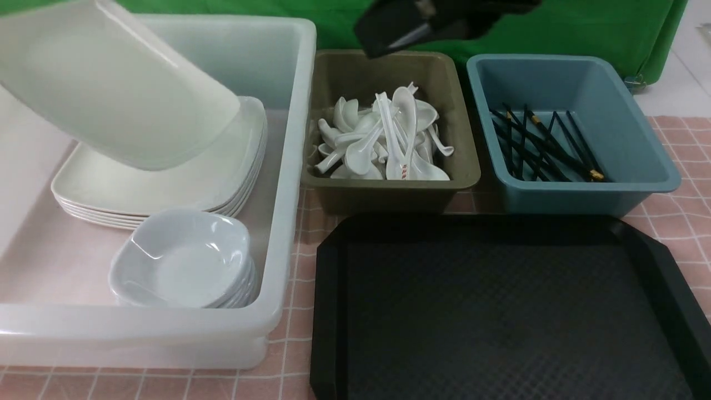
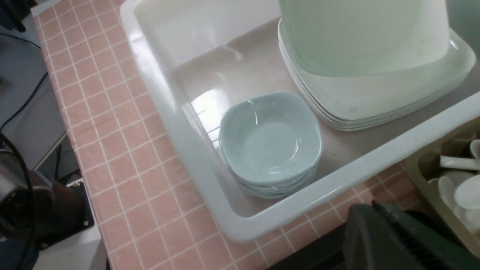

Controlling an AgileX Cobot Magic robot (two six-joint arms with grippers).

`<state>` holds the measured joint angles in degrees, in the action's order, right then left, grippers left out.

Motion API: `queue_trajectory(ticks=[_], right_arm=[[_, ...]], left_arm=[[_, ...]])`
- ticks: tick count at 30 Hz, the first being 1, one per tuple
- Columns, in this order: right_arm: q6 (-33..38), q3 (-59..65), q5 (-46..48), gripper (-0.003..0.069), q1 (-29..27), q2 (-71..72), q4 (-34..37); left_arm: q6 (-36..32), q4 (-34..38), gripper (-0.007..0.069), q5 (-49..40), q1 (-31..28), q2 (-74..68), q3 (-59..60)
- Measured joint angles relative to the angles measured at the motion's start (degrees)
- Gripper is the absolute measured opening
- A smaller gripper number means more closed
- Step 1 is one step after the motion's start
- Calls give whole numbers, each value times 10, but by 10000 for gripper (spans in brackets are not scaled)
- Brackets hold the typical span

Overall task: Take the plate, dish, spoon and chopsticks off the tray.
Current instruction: Use the left arm to put the plate into the large storage box on the left

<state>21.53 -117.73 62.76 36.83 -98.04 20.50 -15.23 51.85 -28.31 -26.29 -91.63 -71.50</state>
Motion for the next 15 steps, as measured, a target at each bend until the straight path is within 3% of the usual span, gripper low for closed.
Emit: queue_trajectory(ticks=[6,15], right_arm=[[-3,-9,11,30,6,-21,-1],[-3,-12,6,30,6,-23,-1]], left_arm=[[-58,83,20,50,0,-25,43],[-68,98,21,47,0,-68,44]])
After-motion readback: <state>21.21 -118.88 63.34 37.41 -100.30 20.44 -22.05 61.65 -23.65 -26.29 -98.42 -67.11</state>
